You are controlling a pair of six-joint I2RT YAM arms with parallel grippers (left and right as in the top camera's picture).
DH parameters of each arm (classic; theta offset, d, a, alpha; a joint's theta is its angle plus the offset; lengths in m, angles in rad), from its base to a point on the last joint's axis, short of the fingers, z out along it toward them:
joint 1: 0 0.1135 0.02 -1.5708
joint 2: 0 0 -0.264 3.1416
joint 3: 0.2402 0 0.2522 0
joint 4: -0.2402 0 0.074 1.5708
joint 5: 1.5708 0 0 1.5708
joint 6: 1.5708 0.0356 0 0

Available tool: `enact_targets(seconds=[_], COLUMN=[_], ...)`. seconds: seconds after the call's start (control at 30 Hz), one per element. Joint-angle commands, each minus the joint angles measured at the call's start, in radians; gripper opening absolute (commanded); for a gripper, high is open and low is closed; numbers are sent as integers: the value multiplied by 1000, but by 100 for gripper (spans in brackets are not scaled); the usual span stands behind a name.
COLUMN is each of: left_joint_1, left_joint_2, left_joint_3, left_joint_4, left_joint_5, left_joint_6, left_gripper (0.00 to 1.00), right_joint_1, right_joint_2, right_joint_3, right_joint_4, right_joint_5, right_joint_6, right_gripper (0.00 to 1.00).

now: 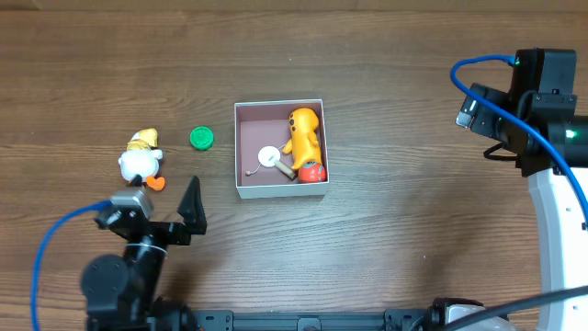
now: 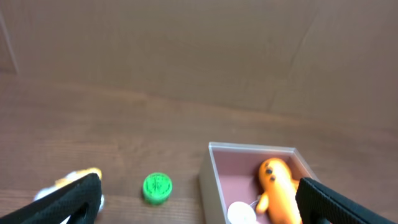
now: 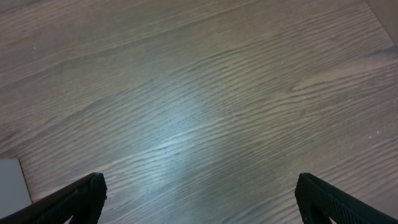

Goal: Pack container
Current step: 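Reach the left gripper to the green lid and grasp it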

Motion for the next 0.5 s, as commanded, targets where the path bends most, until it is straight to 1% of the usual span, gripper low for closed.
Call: enact_targets(seconds=[0.0,0.07,0.13,0.2,0.27,0.47], left_joint_1=[5,5,5,5,5,5], left_joint_2=[235,383,531,647,744,974], left_joint_3=[231,356,476,575,642,658], left_joint_4=[-98,-203,-319,-422,-486,-475], left_joint_5=[-32,-90,-132,-133,-129,-125], left_joint_6=[75,117,128,127,126,123], left_gripper=[100,100,100,100,100,100], right_joint_1=[-3,-3,-3,-3,-3,-3], right_joint_2=[-2,-2,-2,-2,-2,-2], right_joint_3=[6,6,6,6,6,6], right_joint_4=[3,3,3,3,3,2], right_joint_5=[2,2,2,2,2,2], right_joint_6=[4,4,4,4,4,4], right_gripper=[100,100,100,100,100,100])
